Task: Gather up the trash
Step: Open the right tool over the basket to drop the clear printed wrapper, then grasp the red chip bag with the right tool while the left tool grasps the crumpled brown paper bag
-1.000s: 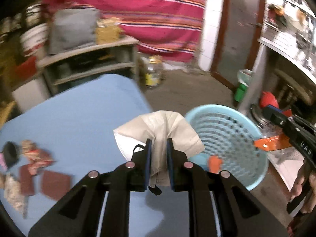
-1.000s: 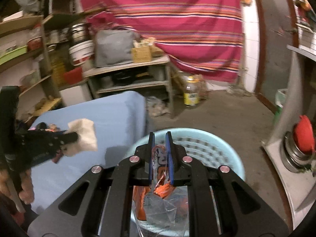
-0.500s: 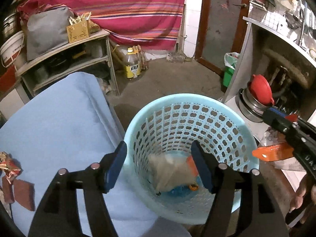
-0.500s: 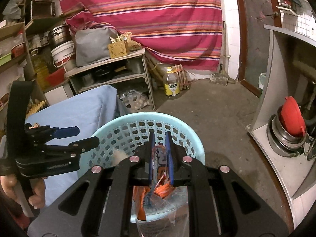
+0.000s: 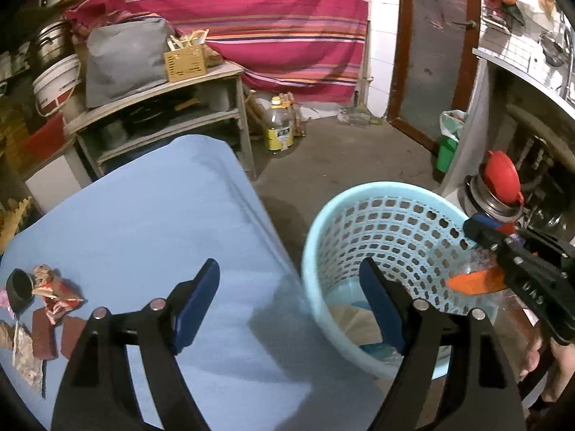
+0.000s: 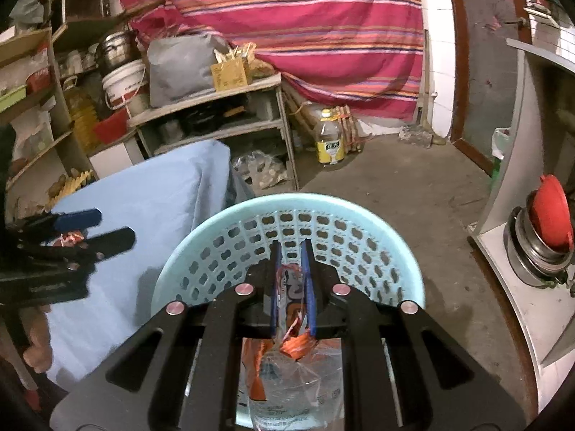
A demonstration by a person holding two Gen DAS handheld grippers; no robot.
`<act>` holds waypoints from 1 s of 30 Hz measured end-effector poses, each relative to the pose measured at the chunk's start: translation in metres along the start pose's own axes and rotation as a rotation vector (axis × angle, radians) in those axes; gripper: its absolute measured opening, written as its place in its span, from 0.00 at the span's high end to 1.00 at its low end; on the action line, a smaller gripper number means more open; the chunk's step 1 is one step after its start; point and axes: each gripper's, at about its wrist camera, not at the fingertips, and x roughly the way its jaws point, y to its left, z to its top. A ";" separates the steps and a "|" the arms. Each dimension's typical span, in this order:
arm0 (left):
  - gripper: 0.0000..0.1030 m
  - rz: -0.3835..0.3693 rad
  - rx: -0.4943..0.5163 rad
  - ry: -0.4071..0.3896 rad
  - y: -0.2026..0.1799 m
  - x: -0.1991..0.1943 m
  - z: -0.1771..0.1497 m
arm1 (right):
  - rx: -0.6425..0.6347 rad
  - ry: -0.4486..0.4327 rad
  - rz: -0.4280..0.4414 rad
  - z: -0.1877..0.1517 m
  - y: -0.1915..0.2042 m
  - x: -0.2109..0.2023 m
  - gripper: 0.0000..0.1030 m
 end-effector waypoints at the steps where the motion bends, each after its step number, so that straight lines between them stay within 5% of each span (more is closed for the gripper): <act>1: 0.23 0.004 -0.006 0.001 0.003 -0.001 0.000 | 0.000 0.011 0.010 0.000 0.002 0.006 0.56; 5: 0.23 0.009 -0.045 0.004 0.021 -0.007 -0.003 | -0.002 0.044 -0.014 -0.004 0.005 0.016 0.51; 12: 0.16 0.047 -0.090 -0.021 0.057 -0.028 -0.011 | 0.000 0.034 -0.046 -0.005 0.013 0.017 0.17; 21: 0.15 0.093 -0.140 -0.049 0.105 -0.057 -0.026 | 0.027 0.025 -0.074 0.003 0.030 0.014 0.04; 30: 0.13 0.166 -0.188 -0.064 0.174 -0.088 -0.056 | 0.007 -0.026 -0.028 -0.001 0.091 0.013 0.04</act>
